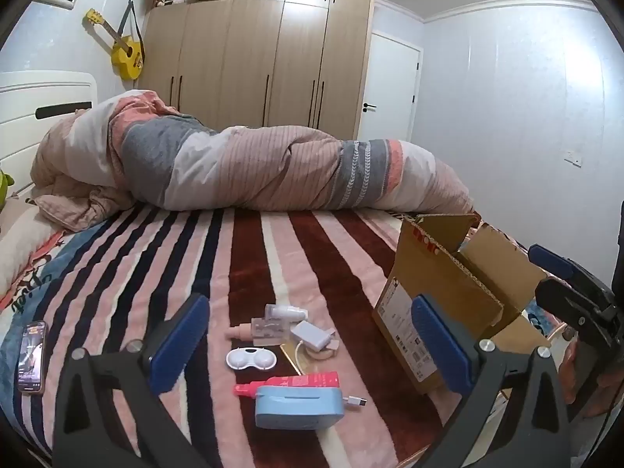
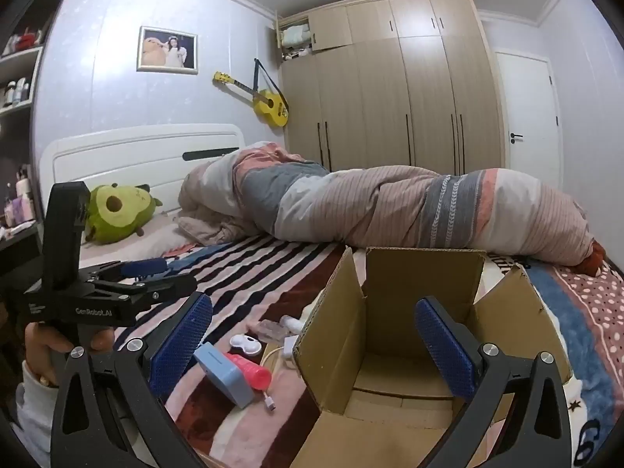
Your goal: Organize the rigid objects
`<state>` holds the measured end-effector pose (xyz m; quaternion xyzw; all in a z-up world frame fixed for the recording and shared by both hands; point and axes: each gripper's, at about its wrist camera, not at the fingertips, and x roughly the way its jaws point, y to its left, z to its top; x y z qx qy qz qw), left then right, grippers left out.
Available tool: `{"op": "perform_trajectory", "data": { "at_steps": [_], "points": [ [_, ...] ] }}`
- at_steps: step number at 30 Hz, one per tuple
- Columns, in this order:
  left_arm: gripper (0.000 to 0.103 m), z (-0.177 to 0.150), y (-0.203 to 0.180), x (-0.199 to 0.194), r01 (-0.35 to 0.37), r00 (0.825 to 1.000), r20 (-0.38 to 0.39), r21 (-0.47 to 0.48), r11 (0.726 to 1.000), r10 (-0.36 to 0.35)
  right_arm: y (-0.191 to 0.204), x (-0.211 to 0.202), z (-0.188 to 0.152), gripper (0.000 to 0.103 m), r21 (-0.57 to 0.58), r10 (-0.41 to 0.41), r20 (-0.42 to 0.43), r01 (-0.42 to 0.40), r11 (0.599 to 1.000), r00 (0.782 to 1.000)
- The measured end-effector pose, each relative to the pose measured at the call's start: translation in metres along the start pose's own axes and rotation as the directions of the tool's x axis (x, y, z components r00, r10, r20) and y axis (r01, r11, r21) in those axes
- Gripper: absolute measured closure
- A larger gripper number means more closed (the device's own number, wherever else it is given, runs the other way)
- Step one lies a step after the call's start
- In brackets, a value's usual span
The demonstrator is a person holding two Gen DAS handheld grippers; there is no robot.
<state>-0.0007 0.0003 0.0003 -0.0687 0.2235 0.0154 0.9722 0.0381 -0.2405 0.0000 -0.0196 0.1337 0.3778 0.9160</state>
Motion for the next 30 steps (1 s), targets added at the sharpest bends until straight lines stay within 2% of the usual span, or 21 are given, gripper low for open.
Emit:
{"op": "perform_trajectory", "data": {
  "at_steps": [30],
  "points": [
    [0.000,-0.0027,-0.0018,0.0008,-0.001,1.000,-0.018,-0.010,1.000,0.001,0.0025,0.0036,0.0016,0.000,-0.007,-0.016,-0.023,0.016,1.000,1.000]
  ]
}}
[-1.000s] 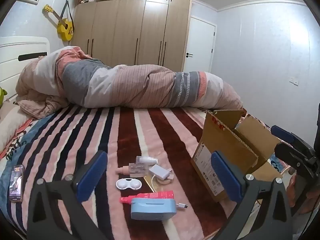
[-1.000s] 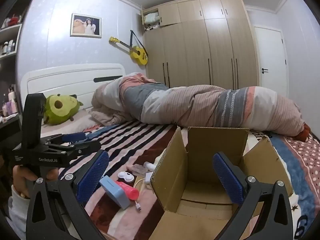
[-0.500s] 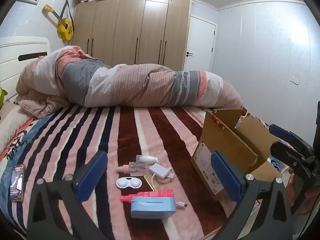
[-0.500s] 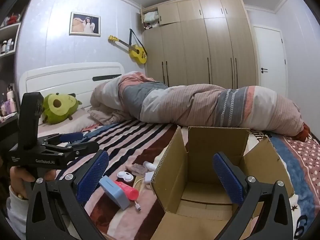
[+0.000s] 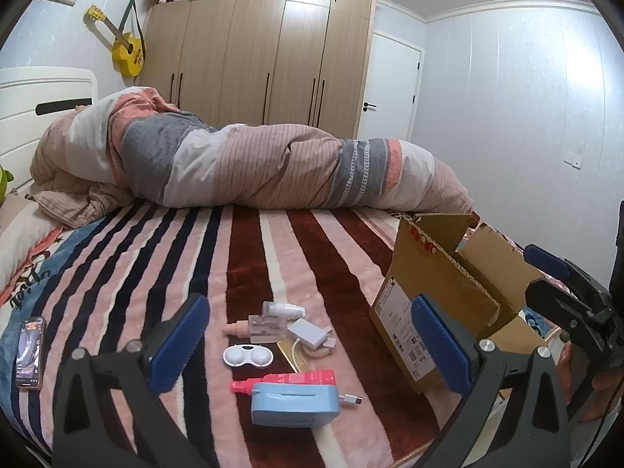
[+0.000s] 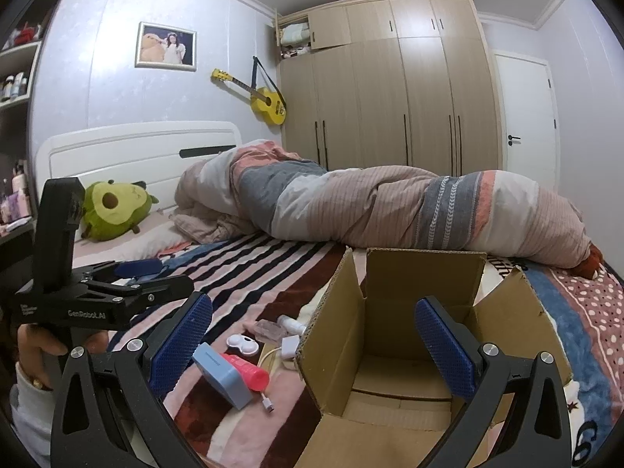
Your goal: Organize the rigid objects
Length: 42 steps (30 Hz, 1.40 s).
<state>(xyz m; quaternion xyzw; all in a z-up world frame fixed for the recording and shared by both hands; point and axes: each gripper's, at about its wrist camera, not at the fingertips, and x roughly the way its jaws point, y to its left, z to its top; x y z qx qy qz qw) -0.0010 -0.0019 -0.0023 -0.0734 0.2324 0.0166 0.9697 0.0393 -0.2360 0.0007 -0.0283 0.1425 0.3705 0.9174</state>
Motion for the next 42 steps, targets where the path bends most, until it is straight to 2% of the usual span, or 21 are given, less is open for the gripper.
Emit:
{"op": "perform_trajectory", "data": {
  "at_steps": [42],
  "points": [
    [0.000,-0.0046,-0.0008,-0.0068,-0.005,1.000,0.015,-0.006,1.000,0.005,0.0055,0.0039,-0.0060,0.000,0.002,0.009,-0.008,-0.009,1.000,1.000]
  ]
}}
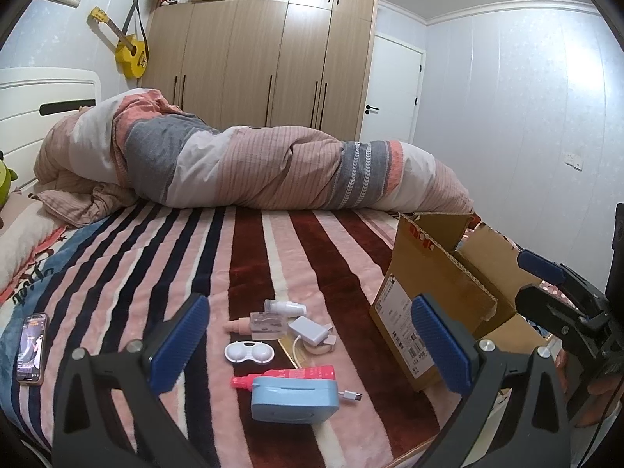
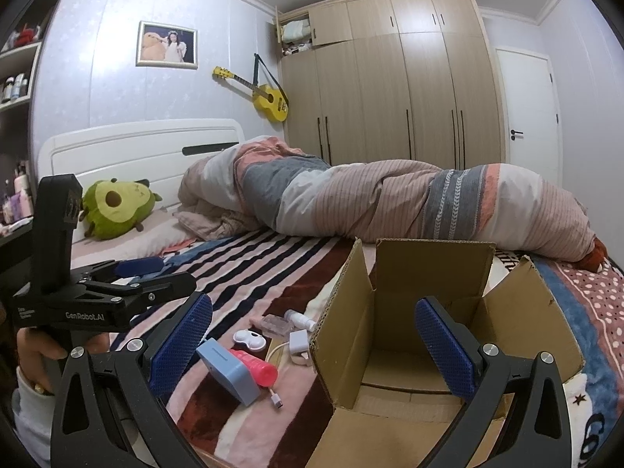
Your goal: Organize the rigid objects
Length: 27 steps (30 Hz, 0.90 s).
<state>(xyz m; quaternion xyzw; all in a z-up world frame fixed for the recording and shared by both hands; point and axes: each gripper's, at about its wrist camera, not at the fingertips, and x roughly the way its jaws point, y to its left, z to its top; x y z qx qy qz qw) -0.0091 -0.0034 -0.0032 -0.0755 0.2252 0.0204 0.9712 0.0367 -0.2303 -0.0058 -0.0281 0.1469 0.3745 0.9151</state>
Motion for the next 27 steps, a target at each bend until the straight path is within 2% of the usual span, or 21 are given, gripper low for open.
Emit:
{"op": "perform_trajectory", "data": {
  "at_steps": [7,10,15,18,23,26,27],
  "points": [
    [0.000,0.001,0.003,0.001,0.027,0.999,-0.018,0.045,0.999,-0.026,0.002,0.001,0.002,0.000,-0.014,-0.017,-0.017,0.017,1.000,1.000],
    [0.000,0.001,0.005,0.003,0.012,0.999,-0.031,0.084,0.996,-0.010,0.006,0.004,0.005,0.000,-0.052,-0.037,-0.034,0.036,0.998,0.999],
    [0.000,0.003,0.026,0.003,0.051,0.998,-0.049,0.053,0.997,-0.048,0.022,0.017,0.010,0.000,-0.138,-0.074,-0.077,0.063,0.989,0.994],
    [0.000,0.004,0.043,0.000,0.043,0.998,-0.042,0.047,0.998,-0.041,0.037,0.024,0.014,0.000,-0.193,-0.103,-0.088,0.085,0.977,0.991],
    [0.000,0.003,0.073,-0.002,0.029,0.999,-0.037,0.040,0.999,-0.028,0.078,0.041,0.021,0.001,-0.347,-0.043,-0.110,0.002,0.938,0.993],
    [0.000,-0.002,0.093,0.000,-0.011,0.999,-0.038,0.035,0.999,0.012,0.111,0.064,0.016,0.014,-0.391,0.021,-0.179,-0.091,0.916,0.984],
    [0.000,-0.003,0.099,0.001,-0.018,0.999,-0.042,0.032,0.999,0.019,0.120,0.074,0.011,0.018,-0.391,0.041,-0.222,-0.127,0.912,0.974]
  ]
}}
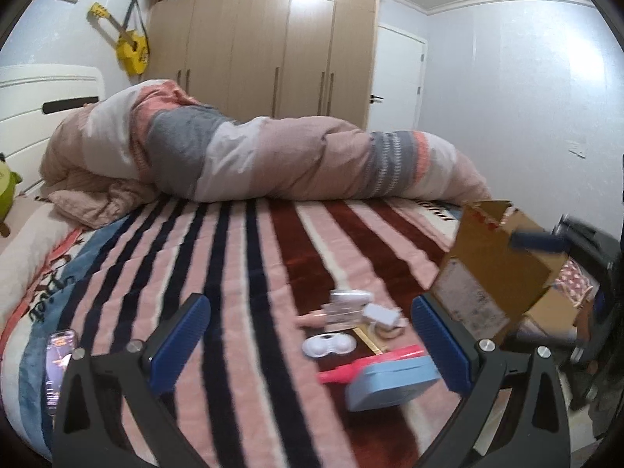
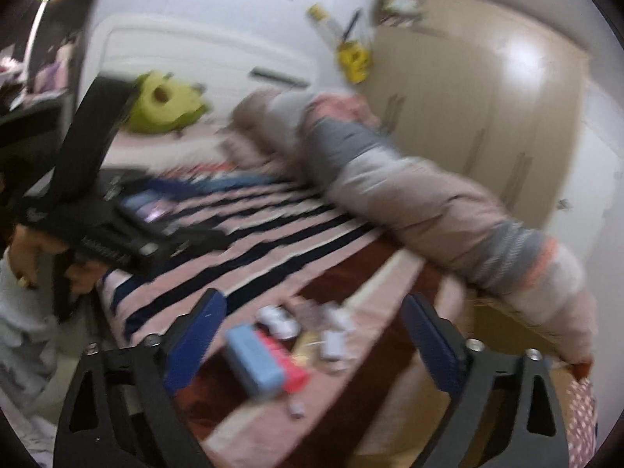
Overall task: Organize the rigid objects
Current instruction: 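Lower the right gripper onto the light-blue square case and grasp it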
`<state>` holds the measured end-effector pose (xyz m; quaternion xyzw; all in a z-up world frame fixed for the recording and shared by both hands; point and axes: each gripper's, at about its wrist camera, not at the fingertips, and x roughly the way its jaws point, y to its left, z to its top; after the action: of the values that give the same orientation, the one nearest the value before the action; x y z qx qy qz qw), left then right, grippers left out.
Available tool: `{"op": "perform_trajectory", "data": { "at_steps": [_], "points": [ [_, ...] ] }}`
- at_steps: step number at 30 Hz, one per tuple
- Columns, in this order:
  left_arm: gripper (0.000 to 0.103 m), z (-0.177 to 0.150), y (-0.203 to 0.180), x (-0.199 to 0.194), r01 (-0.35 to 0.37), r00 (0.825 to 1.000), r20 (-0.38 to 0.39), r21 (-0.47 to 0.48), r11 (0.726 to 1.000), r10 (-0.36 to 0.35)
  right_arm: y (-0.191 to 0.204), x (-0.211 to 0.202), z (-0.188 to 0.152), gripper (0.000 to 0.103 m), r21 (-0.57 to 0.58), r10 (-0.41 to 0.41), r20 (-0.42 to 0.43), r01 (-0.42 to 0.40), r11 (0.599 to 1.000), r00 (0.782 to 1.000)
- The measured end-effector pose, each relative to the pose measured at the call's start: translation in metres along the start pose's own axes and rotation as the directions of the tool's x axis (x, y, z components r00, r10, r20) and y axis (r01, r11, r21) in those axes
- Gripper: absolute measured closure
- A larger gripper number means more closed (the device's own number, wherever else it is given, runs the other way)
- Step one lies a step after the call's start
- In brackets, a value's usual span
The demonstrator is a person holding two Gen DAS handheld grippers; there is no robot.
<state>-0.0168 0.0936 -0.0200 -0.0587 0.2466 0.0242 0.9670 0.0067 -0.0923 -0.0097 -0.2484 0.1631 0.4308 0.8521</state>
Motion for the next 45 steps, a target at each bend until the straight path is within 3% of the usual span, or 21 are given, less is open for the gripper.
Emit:
{"op": "perform_trajectory", "data": {
  "at_steps": [2,5,8,10,13,14,15,19,22,25,26,29,30,31,32,33,37,42,45],
  "points": [
    [0.000,-0.005,0.011,0.001,-0.004,1.000,-0.003,-0.004,1.000,0.004,0.016,0.029,-0.002,0.026,0.003,0.055,-0.086,-0.055,0.998,0.995],
    [0.000,-0.015,0.024,0.002,-0.002,1.000,-0.012,-0.013,1.000,0.002,0.027,0.059,-0.012,0.036,0.027,0.065,-0.174,-0.061,0.998,0.983],
    [0.000,-0.023,0.031,0.007,-0.002,1.000,-0.025,-0.015,1.000,0.002,0.030,0.085,-0.024,0.036,0.072,0.106,-0.238,-0.091,0.993,0.966],
    [0.000,-0.026,0.034,0.010,0.002,0.999,-0.032,-0.020,1.000,-0.003,0.029,0.100,-0.032,0.036,0.075,0.086,-0.273,-0.068,0.995,0.958],
    [0.000,-0.030,0.036,0.012,0.016,0.999,-0.036,-0.025,1.000,-0.017,0.024,0.109,-0.042,0.041,0.102,0.132,-0.304,-0.106,0.989,0.943],
    [0.000,-0.030,0.036,0.013,0.018,0.999,-0.035,-0.023,1.000,-0.019,0.023,0.110,-0.043,0.055,0.115,0.162,-0.310,-0.132,0.985,0.937],
    [0.000,-0.030,0.035,0.013,0.018,0.999,-0.033,-0.017,1.000,-0.018,0.025,0.110,-0.045,0.063,0.121,0.185,-0.322,-0.154,0.981,0.928],
    [0.000,-0.030,0.032,0.010,0.024,0.999,-0.024,-0.008,1.000,-0.024,0.045,0.096,-0.049,0.072,0.058,0.200,-0.326,-0.192,0.980,0.924],
    [0.000,-0.031,0.031,0.007,0.032,0.999,-0.020,-0.016,0.999,-0.033,0.065,0.094,-0.058,0.075,0.054,0.264,-0.351,-0.262,0.964,0.899],
    [0.000,-0.034,0.032,0.004,0.021,0.999,-0.027,-0.020,1.000,-0.021,0.082,0.105,-0.074,0.065,0.004,0.233,-0.383,-0.250,0.968,0.894],
    [0.000,-0.036,0.033,0.003,0.014,0.999,-0.032,-0.021,1.000,-0.015,0.085,0.109,-0.079,0.055,-0.007,0.214,-0.370,-0.233,0.973,0.904],
    [0.000,-0.042,0.037,0.003,0.000,0.999,-0.050,-0.030,1.000,-0.002,0.086,0.113,-0.082,0.053,-0.012,0.198,-0.323,-0.213,0.977,0.926],
    [0.000,-0.044,0.039,0.003,0.001,0.998,-0.057,-0.036,0.999,-0.003,0.085,0.115,-0.081,0.047,-0.008,0.201,-0.311,-0.214,0.977,0.929],
    [0.000,-0.045,0.040,0.004,0.004,0.998,-0.063,-0.041,0.999,-0.007,0.084,0.117,-0.080,0.039,-0.015,0.185,-0.311,-0.199,0.980,0.932],
    [0.000,-0.047,0.040,0.006,0.009,0.997,-0.070,-0.045,0.999,-0.012,0.084,0.120,-0.079,0.022,-0.026,0.162,-0.317,-0.180,0.983,0.934],
    [0.000,-0.049,0.039,0.007,0.013,0.997,-0.075,-0.045,0.999,-0.017,0.081,0.124,-0.079,0.012,-0.039,0.134,-0.326,-0.155,0.987,0.936],
    [0.000,-0.051,0.035,0.015,0.028,0.995,-0.094,-0.039,0.999,-0.032,0.066,0.129,-0.082,0.011,0.023,0.194,-0.340,-0.198,0.980,0.920],
    [0.000,-0.052,0.029,0.023,0.053,0.992,-0.117,-0.024,0.998,-0.056,0.061,0.125,-0.080,0.011,0.021,0.242,-0.346,-0.250,0.968,0.906],
    [0.000,-0.051,0.025,0.024,0.070,0.990,-0.118,-0.014,0.997,-0.071,0.053,0.125,-0.082,0.012,0.122,0.346,-0.347,-0.324,0.938,0.871]
  ]
}}
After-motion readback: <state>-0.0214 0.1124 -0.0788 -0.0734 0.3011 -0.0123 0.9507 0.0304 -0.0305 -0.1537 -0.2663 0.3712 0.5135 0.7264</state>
